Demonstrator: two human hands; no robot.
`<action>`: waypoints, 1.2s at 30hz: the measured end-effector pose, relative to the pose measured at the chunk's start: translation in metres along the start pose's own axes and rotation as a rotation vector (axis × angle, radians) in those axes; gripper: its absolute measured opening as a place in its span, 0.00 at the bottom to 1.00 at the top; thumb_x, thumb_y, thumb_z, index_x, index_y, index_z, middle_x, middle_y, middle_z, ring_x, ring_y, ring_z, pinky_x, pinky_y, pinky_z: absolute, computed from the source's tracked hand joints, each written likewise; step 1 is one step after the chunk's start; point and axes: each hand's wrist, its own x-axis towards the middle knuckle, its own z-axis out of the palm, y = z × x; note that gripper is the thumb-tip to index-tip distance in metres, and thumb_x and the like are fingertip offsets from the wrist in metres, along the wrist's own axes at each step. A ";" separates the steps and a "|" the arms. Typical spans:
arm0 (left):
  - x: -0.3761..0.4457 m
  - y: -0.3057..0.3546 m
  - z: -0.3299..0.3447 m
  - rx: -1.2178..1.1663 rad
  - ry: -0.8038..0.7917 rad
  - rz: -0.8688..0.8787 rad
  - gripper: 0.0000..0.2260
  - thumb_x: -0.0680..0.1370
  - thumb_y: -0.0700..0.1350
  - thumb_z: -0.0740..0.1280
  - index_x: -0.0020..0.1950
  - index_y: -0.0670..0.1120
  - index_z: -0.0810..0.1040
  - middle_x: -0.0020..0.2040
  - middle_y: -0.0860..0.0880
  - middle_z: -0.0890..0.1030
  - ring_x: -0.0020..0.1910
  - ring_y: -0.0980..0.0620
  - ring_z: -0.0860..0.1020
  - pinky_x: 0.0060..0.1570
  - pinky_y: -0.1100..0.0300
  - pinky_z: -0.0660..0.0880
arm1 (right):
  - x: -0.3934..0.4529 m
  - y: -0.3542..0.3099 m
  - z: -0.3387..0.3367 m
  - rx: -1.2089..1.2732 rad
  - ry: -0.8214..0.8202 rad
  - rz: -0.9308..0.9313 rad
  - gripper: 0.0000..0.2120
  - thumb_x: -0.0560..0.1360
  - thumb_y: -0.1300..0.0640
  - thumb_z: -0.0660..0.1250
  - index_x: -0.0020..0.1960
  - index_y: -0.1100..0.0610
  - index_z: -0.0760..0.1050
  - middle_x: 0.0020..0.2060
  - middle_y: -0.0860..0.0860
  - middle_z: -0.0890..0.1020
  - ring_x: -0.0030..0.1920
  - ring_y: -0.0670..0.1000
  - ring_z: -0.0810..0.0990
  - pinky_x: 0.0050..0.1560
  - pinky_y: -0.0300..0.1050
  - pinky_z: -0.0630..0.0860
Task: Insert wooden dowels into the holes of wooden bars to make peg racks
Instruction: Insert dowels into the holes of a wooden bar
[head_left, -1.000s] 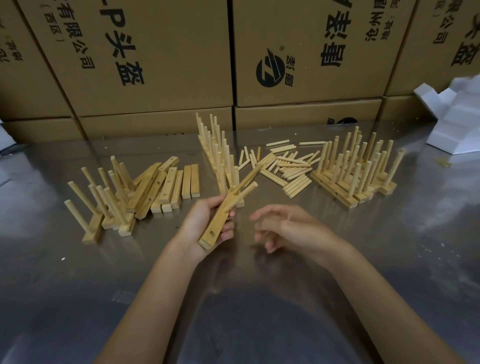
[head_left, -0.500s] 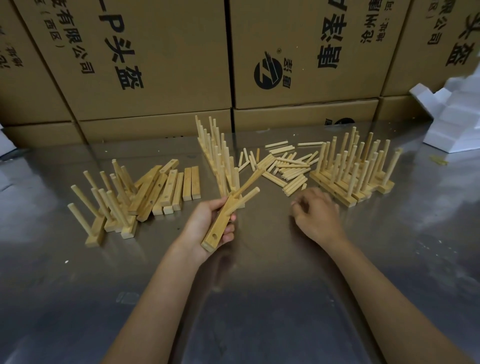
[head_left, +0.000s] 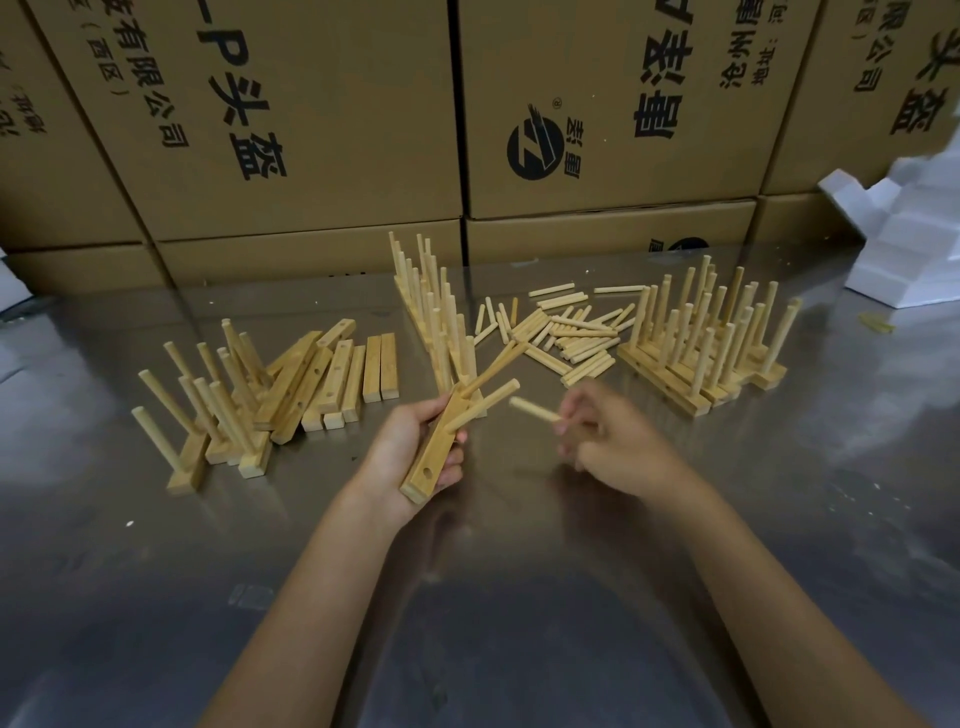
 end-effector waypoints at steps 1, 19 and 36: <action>0.000 0.000 0.000 0.002 0.001 0.008 0.12 0.84 0.47 0.58 0.51 0.43 0.78 0.31 0.47 0.73 0.23 0.54 0.67 0.20 0.65 0.62 | -0.006 -0.009 0.004 0.108 -0.146 -0.034 0.05 0.79 0.64 0.66 0.49 0.55 0.75 0.36 0.50 0.82 0.36 0.49 0.78 0.36 0.42 0.73; -0.003 0.001 0.005 0.031 0.097 0.066 0.15 0.84 0.49 0.58 0.50 0.45 0.82 0.41 0.46 0.76 0.38 0.50 0.74 0.41 0.57 0.72 | -0.035 -0.048 0.033 0.141 -0.167 -0.357 0.09 0.78 0.61 0.67 0.49 0.51 0.84 0.42 0.57 0.85 0.31 0.43 0.70 0.31 0.36 0.65; 0.004 -0.004 0.006 0.110 0.307 0.179 0.12 0.83 0.49 0.62 0.49 0.46 0.82 0.36 0.47 0.77 0.33 0.50 0.75 0.36 0.57 0.74 | -0.035 -0.044 0.048 -0.065 -0.015 -0.487 0.07 0.76 0.63 0.71 0.49 0.56 0.86 0.38 0.36 0.81 0.38 0.29 0.76 0.36 0.22 0.68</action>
